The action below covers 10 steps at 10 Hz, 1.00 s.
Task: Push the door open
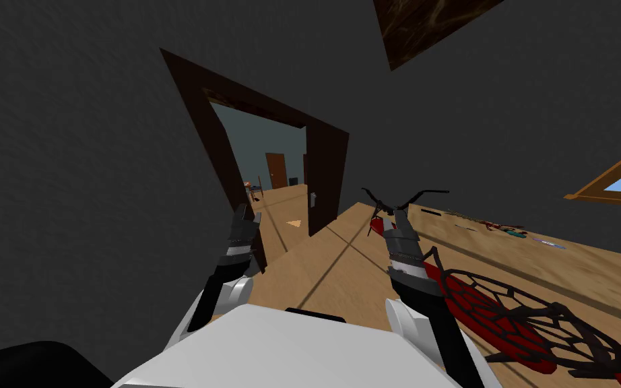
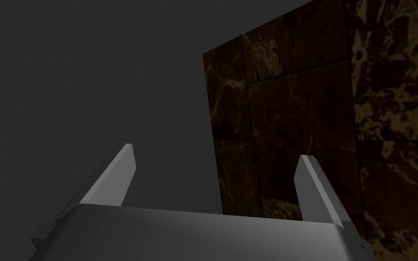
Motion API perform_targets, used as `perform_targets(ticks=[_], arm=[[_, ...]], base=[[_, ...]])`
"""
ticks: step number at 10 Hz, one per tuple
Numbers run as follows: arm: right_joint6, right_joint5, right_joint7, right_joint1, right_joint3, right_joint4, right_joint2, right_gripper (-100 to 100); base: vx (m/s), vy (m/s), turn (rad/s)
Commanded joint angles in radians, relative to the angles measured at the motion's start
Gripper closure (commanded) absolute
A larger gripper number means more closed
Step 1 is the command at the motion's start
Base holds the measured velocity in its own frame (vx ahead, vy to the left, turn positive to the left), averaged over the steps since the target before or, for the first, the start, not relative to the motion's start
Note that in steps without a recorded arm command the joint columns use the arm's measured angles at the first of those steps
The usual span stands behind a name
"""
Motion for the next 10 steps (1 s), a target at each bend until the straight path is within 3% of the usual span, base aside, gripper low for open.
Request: perform_targets(ticks=[1, 8, 10], arm=[[0.001, -0.003, -0.008, -0.017, 0.025, 0.026, -0.009, -100], [0.005, -0.017, -0.046, -0.101, 0.144, 0.151, -0.044, -100], [0.007, -0.023, -0.062, -0.137, 0.196, 0.204, -0.056, -100]], base=[[0.109, -0.007, -0.06], [0.204, -0.021, -0.052], [0.157, -0.027, -0.07]])
